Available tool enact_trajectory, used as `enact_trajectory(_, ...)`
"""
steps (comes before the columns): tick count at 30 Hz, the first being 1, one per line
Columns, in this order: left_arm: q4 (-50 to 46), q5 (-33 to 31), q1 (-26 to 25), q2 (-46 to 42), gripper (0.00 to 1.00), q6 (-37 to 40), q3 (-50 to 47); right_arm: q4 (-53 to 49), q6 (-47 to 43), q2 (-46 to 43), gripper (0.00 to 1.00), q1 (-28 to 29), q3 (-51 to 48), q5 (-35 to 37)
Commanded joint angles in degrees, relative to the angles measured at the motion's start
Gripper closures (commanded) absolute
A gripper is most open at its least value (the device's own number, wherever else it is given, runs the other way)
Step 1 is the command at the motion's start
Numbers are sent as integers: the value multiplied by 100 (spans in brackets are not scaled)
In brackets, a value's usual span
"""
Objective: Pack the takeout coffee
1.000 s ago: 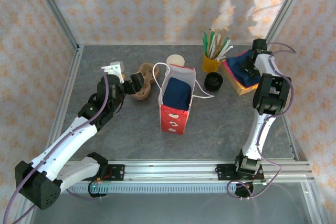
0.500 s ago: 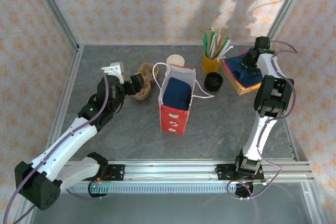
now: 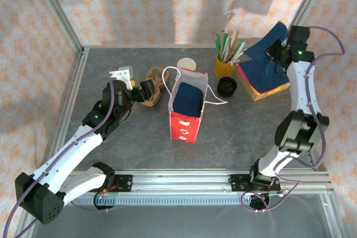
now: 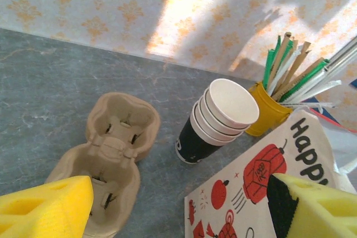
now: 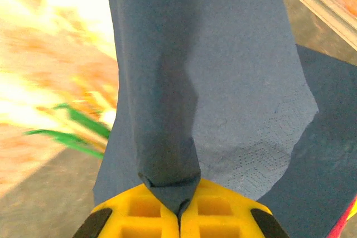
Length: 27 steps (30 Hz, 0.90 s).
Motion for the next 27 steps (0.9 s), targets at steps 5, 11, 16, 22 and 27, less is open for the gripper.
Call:
enact_trajectory(5,-56,789,60,-136,16,-66,318,200,904,-1397,100,15,-488,-1719)
enact_trajectory(11,-51,1643,58,-84,16,-120,454,1085,2255,-2277,100,1028,-1176,-2563)
enact_trajectory(16,69,1936,53,-66,17,-224,427,1653,3075,-2526,100,2609,-1564,-2120)
enact_trajectory(22,355,2112,55,-49,17,-427,248,1732,3373,-2779,100,3963,-1936,-1123)
enact_trajectory(27,321,2081,56,2,17,-394,246,1624,3387,-2718,100,4611,-2230,-569)
